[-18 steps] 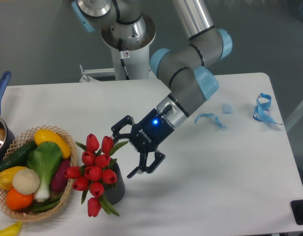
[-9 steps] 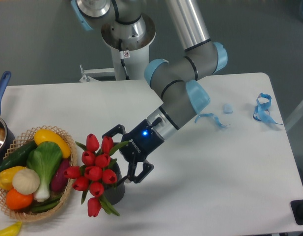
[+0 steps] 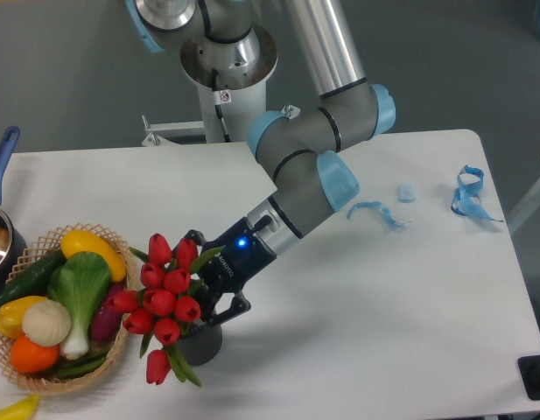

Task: Pick up the flowers from the vase
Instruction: 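Close the gripper around the tulip stems at the vase rim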

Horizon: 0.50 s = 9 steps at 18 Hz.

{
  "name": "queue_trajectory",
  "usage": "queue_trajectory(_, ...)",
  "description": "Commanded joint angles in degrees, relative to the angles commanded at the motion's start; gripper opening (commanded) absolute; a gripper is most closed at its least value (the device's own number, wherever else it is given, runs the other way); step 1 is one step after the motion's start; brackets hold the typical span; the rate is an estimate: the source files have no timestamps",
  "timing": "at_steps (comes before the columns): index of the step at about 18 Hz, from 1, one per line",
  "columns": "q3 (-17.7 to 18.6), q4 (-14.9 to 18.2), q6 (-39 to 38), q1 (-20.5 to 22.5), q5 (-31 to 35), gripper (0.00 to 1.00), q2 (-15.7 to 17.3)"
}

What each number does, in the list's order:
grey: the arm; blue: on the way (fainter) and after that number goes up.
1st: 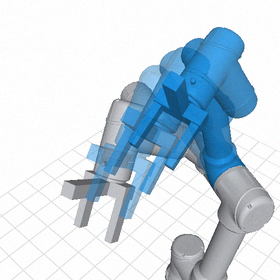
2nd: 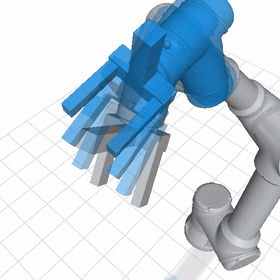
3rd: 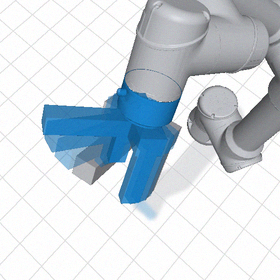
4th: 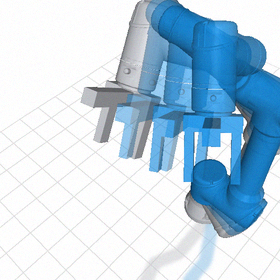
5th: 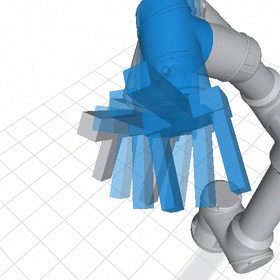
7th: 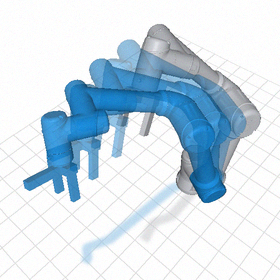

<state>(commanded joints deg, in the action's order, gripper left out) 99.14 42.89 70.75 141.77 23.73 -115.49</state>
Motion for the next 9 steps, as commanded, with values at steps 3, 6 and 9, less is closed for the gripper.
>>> queue_trajectory(3,-1.0,0.0,-0.3,0.0,0.0,0.33,0.1)
queue_trajectory(6,-1.0,0.0,-0.8,0.2,-0.1,0.33,0.3)
queue_trajectory(9,-1.1,0.0,-2.5,0.6,-0.5,0.33,1.1)
